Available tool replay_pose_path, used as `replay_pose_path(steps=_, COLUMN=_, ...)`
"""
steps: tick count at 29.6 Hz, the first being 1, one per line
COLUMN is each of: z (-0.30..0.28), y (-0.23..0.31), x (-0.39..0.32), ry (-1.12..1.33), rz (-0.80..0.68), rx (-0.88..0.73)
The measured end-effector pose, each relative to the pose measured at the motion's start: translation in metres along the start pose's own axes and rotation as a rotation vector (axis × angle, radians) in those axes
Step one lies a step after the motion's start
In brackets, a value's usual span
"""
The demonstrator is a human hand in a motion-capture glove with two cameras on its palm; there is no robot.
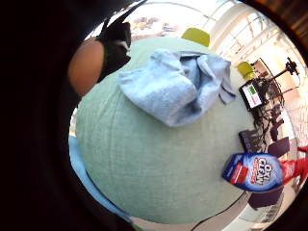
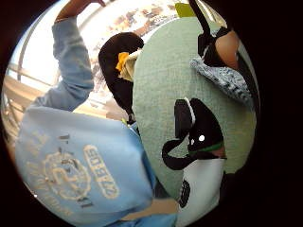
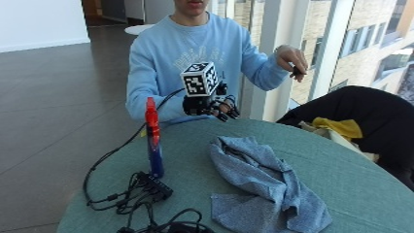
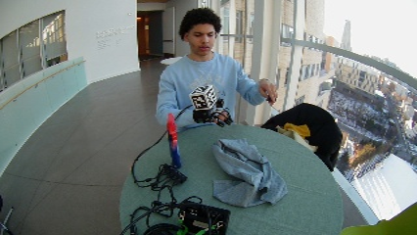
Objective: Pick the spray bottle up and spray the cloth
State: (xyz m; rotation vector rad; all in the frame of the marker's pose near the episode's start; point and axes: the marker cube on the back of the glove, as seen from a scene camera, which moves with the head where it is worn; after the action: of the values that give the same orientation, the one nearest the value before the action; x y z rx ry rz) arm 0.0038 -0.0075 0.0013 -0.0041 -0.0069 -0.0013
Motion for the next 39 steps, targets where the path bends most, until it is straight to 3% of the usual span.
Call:
replay_pose_path(steps=17, z=0.013, y=-0.061, x=0.007, ry=0.034, rz=-0.002, rx=-0.082)
replay_pose_path(steps=39, z=0.006, y=-0.041, x=0.025, ry=0.061, rz=0.059, rx=-0.101)
